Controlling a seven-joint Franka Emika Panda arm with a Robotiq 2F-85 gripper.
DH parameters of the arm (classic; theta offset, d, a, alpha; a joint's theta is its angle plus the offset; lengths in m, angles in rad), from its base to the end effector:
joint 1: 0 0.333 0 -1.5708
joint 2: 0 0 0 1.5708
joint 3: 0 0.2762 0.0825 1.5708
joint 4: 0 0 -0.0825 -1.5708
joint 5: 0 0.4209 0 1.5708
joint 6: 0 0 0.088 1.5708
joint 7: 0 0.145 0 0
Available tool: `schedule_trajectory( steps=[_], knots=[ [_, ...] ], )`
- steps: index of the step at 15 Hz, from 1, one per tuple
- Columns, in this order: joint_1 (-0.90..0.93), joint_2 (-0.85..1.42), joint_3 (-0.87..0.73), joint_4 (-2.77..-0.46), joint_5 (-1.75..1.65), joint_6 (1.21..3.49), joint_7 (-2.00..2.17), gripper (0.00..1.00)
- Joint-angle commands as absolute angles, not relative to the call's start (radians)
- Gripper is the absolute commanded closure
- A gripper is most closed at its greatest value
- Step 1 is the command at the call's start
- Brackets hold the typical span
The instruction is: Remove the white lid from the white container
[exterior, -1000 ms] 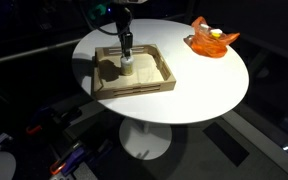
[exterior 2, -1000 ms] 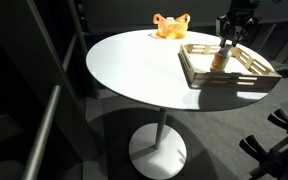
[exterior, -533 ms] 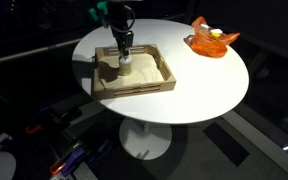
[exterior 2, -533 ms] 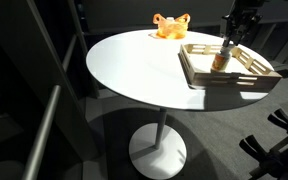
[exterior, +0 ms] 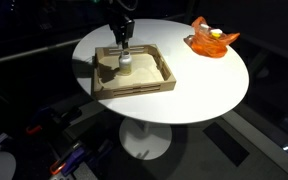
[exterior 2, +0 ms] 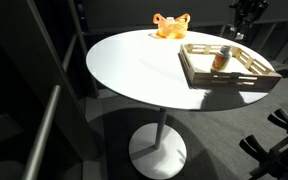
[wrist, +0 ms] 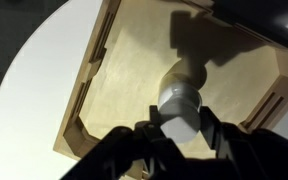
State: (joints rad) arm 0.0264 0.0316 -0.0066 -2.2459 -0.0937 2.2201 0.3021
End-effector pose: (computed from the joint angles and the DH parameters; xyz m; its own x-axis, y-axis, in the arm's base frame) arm 0.5446 0.0049 0.2463 0.9742 -0.2230 -0.0355 -0.2193 -0.9719 0.0858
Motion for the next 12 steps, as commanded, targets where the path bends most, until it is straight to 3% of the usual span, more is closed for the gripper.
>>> schedule_trajectory(
  steps=[1, 12],
  knots=[
    [0.01, 0.033, -0.016, -2.172, -0.128, 2.129, 0.317, 0.81],
    [-0.048, 0.152, -0.085, -2.05, -0.109, 2.087, 0.38, 0.81]
  ],
)
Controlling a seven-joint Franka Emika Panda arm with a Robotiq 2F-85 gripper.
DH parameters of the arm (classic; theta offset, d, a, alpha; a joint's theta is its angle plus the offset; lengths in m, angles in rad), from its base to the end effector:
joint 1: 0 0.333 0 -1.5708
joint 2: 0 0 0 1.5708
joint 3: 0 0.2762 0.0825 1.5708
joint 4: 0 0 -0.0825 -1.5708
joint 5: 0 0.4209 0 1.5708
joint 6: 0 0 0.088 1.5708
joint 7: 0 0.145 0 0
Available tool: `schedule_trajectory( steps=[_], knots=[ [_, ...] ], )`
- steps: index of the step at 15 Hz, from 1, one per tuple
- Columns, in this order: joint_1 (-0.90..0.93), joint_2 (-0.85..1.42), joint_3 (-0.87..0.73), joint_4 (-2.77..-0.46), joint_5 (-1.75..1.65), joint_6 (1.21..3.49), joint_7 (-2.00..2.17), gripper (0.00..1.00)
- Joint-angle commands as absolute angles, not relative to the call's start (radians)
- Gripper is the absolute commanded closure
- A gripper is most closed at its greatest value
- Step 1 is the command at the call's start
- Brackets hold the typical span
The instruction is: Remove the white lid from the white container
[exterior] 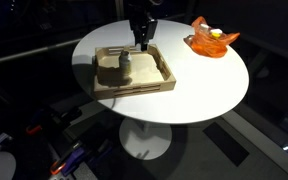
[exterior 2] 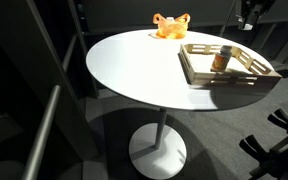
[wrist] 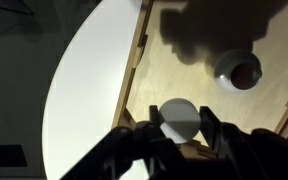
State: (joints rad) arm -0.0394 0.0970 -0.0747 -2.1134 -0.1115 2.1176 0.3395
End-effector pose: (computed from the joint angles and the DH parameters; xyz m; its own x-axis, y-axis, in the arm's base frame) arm 0.5656 -0.0739 0.2630 0.9216 -0.3839 -0.0578 -0.3751 -0.9188 0.1227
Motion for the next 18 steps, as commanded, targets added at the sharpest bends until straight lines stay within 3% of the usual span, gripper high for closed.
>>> schedule_trajectory(
  steps=[1, 18],
  knots=[
    [-0.05, 0.169, -0.09, -2.039, -0.105, 2.088, 0.388, 0.81],
    [-0.004, 0.431, -0.108, -1.869, -0.08, 2.105, 0.471, 0.81]
  ],
)
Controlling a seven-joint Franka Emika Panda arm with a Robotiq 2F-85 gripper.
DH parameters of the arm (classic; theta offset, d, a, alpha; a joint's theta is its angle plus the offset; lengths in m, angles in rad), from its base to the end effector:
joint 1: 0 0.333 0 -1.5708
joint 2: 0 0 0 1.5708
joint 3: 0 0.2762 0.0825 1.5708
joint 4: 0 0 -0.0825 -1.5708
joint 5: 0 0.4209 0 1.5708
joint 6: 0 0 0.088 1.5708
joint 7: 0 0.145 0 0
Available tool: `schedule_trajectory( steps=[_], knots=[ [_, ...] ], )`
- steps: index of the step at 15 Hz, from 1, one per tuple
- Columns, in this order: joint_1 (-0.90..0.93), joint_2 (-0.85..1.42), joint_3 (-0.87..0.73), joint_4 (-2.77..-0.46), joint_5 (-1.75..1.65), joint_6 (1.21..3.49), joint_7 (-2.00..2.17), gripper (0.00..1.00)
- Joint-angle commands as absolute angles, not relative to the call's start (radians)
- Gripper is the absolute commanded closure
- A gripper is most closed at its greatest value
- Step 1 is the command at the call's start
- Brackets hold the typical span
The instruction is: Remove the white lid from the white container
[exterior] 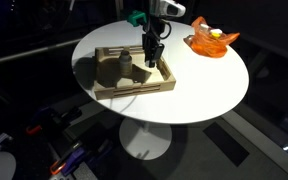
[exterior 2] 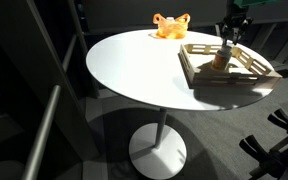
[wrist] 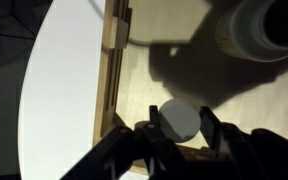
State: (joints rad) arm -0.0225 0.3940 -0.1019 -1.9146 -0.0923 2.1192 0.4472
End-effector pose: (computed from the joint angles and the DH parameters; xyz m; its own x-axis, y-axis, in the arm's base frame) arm 0.6031 -0.0840 0.1771 0.8594 -0.4958 -0.1248 -0.4721 -0.8632 0.1787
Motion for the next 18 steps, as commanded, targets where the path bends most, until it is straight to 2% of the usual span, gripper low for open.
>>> schedule_trajectory(
  steps=[1, 9, 10, 11, 15, 18],
  knots=[
    [0.002, 0.441, -0.11, -1.865, -0.083, 2.106, 0.477, 0.81],
    [0.018, 0.481, -0.113, -1.851, -0.083, 2.107, 0.482, 0.8],
    [0.018, 0.479, -0.112, -1.852, -0.081, 2.107, 0.479, 0.31],
    [0.018, 0.472, -0.111, -1.856, -0.081, 2.107, 0.477, 0.31],
    [0.025, 0.427, -0.108, -1.872, -0.087, 2.091, 0.462, 0.01],
    [0.025, 0.377, -0.097, -1.879, -0.077, 2.046, 0.432, 0.0]
  ],
)
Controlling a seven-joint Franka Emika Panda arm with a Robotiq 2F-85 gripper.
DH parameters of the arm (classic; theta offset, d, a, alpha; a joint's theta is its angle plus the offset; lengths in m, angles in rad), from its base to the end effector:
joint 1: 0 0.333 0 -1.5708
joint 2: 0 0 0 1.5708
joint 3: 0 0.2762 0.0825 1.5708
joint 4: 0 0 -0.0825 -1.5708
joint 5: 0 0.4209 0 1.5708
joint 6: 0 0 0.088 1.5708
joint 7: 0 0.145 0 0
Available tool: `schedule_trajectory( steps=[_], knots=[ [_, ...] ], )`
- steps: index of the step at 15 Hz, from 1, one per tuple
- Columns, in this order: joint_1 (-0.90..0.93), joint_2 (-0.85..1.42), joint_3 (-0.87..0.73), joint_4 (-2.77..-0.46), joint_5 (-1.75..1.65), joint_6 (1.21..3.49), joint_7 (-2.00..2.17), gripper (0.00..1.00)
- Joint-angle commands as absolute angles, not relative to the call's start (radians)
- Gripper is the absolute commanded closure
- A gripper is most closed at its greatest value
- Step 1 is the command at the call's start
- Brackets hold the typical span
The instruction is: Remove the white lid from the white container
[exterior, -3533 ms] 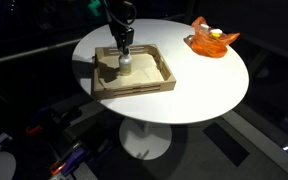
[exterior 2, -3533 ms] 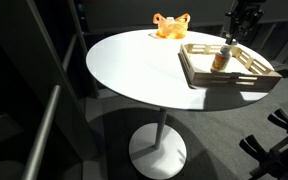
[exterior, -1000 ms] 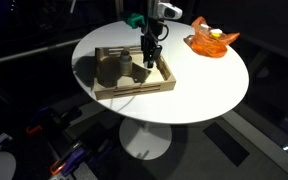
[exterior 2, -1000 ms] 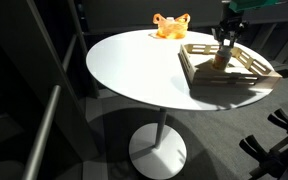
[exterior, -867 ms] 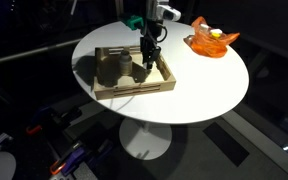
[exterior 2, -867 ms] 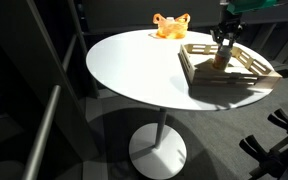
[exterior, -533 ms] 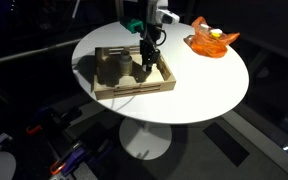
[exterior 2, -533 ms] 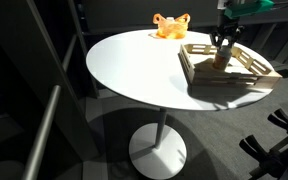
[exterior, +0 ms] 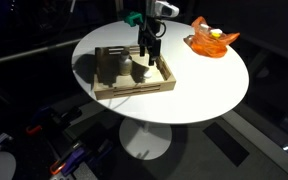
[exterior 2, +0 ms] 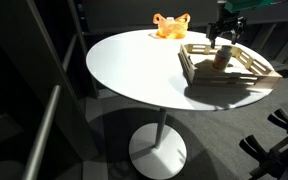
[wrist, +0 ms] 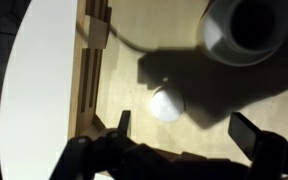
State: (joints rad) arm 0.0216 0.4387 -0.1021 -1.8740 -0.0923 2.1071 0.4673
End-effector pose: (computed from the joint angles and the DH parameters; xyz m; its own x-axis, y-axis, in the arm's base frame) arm 0.6126 -0.0581 0.1665 0.8695 -0.4755 -0.1335 -0.4480 -0.8732 0.1918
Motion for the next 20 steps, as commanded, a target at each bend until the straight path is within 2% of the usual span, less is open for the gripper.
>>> schedule_trajectory(
  steps=[1, 13, 20],
  knots=[
    [0.028, 0.355, -0.094, -1.882, -0.078, 2.023, 0.422, 0.0],
    [0.025, 0.066, -0.025, -1.928, -0.097, 1.836, 0.123, 0.0],
    [0.022, 0.056, -0.016, -1.919, -0.091, 1.839, 0.117, 0.0]
  ],
)
